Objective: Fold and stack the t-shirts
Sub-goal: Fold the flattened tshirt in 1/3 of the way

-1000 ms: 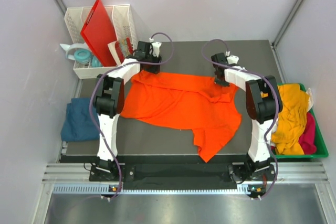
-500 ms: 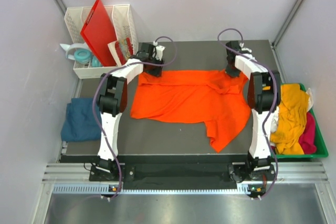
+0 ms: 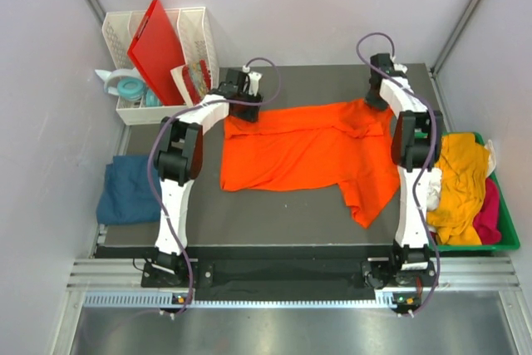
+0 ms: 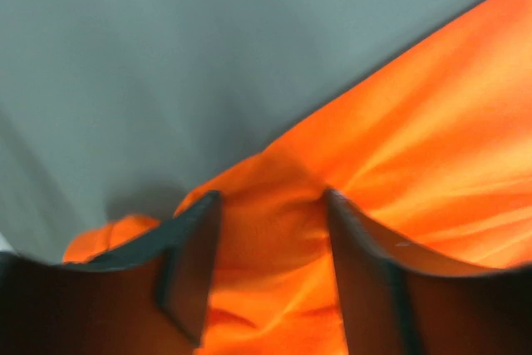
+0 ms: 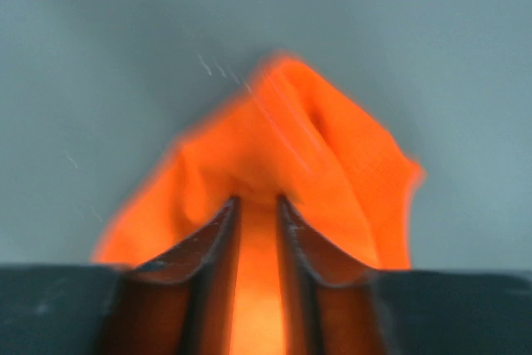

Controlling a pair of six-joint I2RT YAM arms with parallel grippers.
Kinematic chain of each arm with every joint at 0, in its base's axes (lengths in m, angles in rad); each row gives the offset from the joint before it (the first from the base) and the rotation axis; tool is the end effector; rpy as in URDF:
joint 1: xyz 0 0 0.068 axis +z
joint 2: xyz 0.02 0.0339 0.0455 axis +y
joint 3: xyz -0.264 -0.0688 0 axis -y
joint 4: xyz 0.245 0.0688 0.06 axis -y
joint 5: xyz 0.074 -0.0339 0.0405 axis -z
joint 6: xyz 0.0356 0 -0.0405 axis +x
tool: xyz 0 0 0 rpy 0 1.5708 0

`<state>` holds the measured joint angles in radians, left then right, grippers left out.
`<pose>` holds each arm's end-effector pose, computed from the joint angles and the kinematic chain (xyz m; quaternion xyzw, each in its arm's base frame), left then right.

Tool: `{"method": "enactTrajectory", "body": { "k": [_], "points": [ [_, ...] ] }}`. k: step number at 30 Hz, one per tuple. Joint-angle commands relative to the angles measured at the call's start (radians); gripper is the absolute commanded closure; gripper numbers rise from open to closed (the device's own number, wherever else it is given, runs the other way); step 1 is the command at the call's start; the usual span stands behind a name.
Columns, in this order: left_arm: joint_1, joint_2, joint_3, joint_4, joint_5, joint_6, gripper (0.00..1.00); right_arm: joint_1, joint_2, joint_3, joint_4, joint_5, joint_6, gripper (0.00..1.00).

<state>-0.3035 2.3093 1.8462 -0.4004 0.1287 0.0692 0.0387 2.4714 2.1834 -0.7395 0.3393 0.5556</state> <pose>0.4899 -0.1582 0.1699 0.1953 0.9158 -0.1003 0.3362 0.5345 0.0088 0.1733 0.2865 0.9064 -0.0781 0.3005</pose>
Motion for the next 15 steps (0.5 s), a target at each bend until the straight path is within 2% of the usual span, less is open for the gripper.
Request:
{"method": "enactTrajectory", "body": {
  "k": [1, 3, 6, 9, 10, 11, 13, 14, 15],
  "points": [
    [0.007, -0.173, -0.057, 0.102, -0.04, -0.055, 0.37, 0.027, -0.337, -0.299, 0.271, -0.051, -0.034, 0.51],
    [0.007, -0.237, -0.099, 0.133, -0.029, -0.068, 0.33, 0.058, -0.4, -0.336, 0.266, -0.057, -0.034, 0.41],
    [0.007, -0.344, -0.136, 0.111, -0.015, -0.1, 0.31, 0.139, -0.5, -0.378, 0.2, -0.01, -0.054, 0.38],
    [0.007, -0.425, -0.249, 0.087, 0.047, -0.108, 0.34, 0.226, -0.615, -0.538, 0.21, 0.0, -0.048, 0.4],
    [0.006, -0.456, -0.289, 0.086, 0.066, -0.106, 0.41, 0.248, -0.667, -0.586, 0.218, 0.003, -0.042, 0.41],
    [0.003, -0.464, -0.364, 0.075, 0.077, -0.108, 0.46, 0.295, -0.69, -0.696, 0.242, 0.015, -0.027, 0.43],
    [-0.003, -0.459, -0.419, 0.04, 0.115, -0.102, 0.54, 0.332, -0.742, -0.802, 0.267, 0.032, -0.007, 0.58],
    [-0.005, -0.449, -0.45, 0.022, 0.118, -0.097, 0.69, 0.355, -0.75, -0.888, 0.262, 0.039, 0.013, 0.65],
    [-0.006, -0.435, -0.458, -0.033, 0.115, -0.094, 0.76, 0.36, -0.758, -0.927, 0.255, 0.043, 0.064, 0.83]
  ]
}}
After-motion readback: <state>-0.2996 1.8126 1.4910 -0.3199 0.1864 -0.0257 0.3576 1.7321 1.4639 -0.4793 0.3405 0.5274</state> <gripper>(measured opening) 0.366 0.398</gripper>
